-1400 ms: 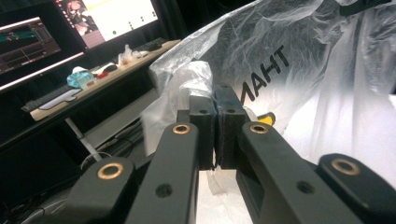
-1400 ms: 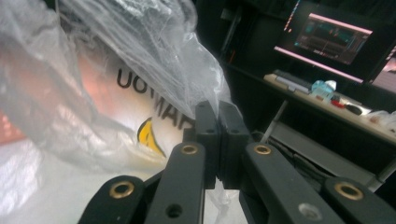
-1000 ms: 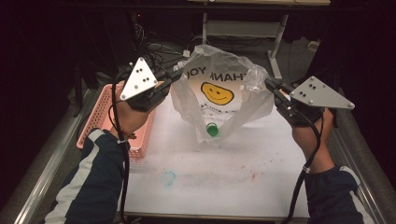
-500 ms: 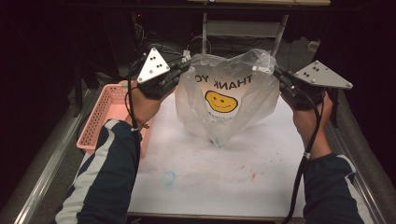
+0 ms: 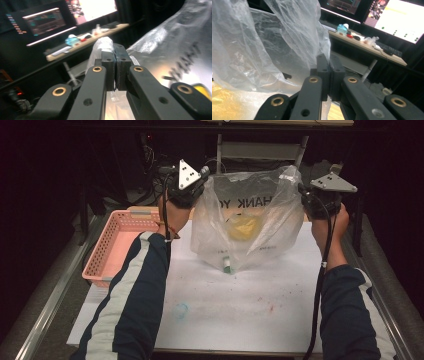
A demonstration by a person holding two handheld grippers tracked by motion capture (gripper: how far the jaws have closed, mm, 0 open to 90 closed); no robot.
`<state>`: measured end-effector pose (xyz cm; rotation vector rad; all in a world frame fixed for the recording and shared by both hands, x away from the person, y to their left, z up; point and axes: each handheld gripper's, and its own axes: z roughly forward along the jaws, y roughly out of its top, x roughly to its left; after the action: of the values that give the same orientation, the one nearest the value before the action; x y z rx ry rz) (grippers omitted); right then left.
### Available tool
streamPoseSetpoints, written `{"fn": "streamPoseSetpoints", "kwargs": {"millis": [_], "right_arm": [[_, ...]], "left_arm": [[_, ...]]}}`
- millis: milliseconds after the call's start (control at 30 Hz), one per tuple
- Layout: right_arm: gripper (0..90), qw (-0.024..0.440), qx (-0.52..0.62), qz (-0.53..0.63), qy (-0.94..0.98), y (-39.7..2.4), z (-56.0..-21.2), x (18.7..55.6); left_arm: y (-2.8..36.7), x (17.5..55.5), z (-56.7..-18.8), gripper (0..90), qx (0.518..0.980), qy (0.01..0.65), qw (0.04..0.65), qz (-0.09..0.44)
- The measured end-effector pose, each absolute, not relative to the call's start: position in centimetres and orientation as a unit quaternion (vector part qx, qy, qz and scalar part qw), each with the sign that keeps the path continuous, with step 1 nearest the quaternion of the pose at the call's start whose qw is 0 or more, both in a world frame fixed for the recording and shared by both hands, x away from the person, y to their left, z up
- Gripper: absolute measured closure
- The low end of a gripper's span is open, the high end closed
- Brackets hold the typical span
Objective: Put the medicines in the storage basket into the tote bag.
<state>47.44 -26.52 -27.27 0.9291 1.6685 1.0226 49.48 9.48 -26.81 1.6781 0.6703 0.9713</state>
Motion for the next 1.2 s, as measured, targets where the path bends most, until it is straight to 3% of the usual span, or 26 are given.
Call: {"fn": "streamPoseSetpoints", "kwargs": {"millis": [267, 500, 700, 767, 1033, 1200], "right_arm": [[89.6, 0.49, 0.377, 0.411, 0.67, -26.1, -25.3, 48.1], [89.6, 0.485, 0.382, 0.402, 0.676, -25.4, -25.8, 48.8], [89.5, 0.477, 0.397, 0.393, 0.678, -25.9, -26.8, 49.3], [89.5, 0.476, 0.404, 0.389, 0.678, -26.3, -27.0, 49.6], [89.4, 0.465, 0.438, 0.366, 0.677, -27.7, -28.8, 50.9], [88.2, 0.447, 0.454, 0.368, 0.677, -27.8, -30.0, 51.5]], "left_arm": [[10.4, 49.9, -24.8, 86.0, 0.679, 0.287, 0.52, 0.431], [10.1, 50.3, -26.0, 81.1, 0.692, 0.3, 0.503, 0.421], [10.4, 50.4, -26.6, 59.3, 0.697, 0.319, 0.501, 0.402], [10.7, 50.3, -26.6, 48.1, 0.691, 0.323, 0.505, 0.404], [11.5, 50.1, -27.2, 32.9, 0.694, 0.347, 0.508, 0.375], [10.9, 50.6, -28.9, 31.7, 0.714, 0.344, 0.489, 0.363]]}}
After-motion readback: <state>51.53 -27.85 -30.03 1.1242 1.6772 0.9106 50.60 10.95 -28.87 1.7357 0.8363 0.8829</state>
